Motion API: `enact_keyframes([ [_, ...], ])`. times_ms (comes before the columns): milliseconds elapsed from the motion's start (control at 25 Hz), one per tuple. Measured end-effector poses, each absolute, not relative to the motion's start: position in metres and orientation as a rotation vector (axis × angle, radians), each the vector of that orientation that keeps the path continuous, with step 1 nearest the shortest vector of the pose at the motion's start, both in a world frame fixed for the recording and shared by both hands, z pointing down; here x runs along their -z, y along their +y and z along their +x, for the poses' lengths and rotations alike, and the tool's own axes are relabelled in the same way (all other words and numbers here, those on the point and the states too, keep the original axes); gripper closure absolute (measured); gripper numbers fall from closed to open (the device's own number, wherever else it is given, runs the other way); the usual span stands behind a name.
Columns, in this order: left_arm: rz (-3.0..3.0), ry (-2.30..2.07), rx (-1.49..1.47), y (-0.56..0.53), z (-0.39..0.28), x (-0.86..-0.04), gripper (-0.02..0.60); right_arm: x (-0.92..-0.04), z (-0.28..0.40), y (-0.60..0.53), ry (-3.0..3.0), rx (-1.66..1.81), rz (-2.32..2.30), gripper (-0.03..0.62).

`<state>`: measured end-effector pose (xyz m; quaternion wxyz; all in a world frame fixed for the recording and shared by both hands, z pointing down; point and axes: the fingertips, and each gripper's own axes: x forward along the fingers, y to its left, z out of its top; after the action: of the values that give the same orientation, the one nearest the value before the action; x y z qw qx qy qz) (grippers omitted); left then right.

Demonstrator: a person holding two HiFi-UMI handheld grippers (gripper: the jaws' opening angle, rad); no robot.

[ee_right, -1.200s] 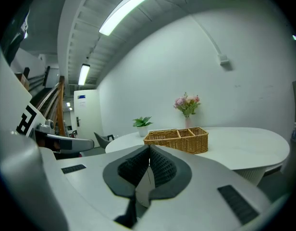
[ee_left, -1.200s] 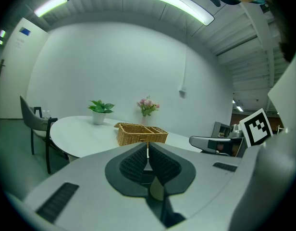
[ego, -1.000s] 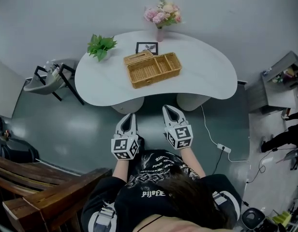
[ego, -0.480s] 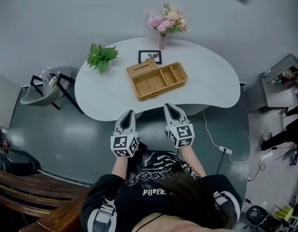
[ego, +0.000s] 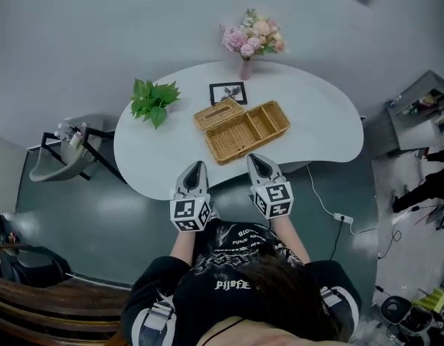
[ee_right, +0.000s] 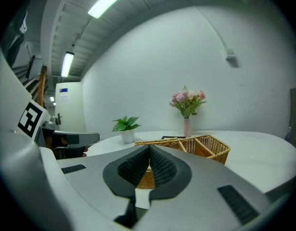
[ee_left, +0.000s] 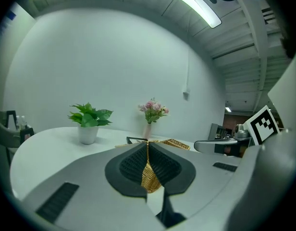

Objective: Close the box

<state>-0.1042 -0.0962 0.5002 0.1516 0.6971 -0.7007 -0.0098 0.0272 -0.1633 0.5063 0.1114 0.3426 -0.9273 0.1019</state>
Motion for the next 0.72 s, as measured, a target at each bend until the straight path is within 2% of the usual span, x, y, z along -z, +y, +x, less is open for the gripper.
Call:
enact_keyframes([
  [520,2.045,-1.987,0.023,-0.137,-0.176,-0.495,0.552,-0.505,-0.028,-0.206,-2.632,-0.448,1.129,0.569],
  [720,2.018,-1.985,0.026,-0.139,-0.183,-0.500,0.552,-0.509,-0.050,-0.214,-2.598,-0.456,1.085,0.569],
])
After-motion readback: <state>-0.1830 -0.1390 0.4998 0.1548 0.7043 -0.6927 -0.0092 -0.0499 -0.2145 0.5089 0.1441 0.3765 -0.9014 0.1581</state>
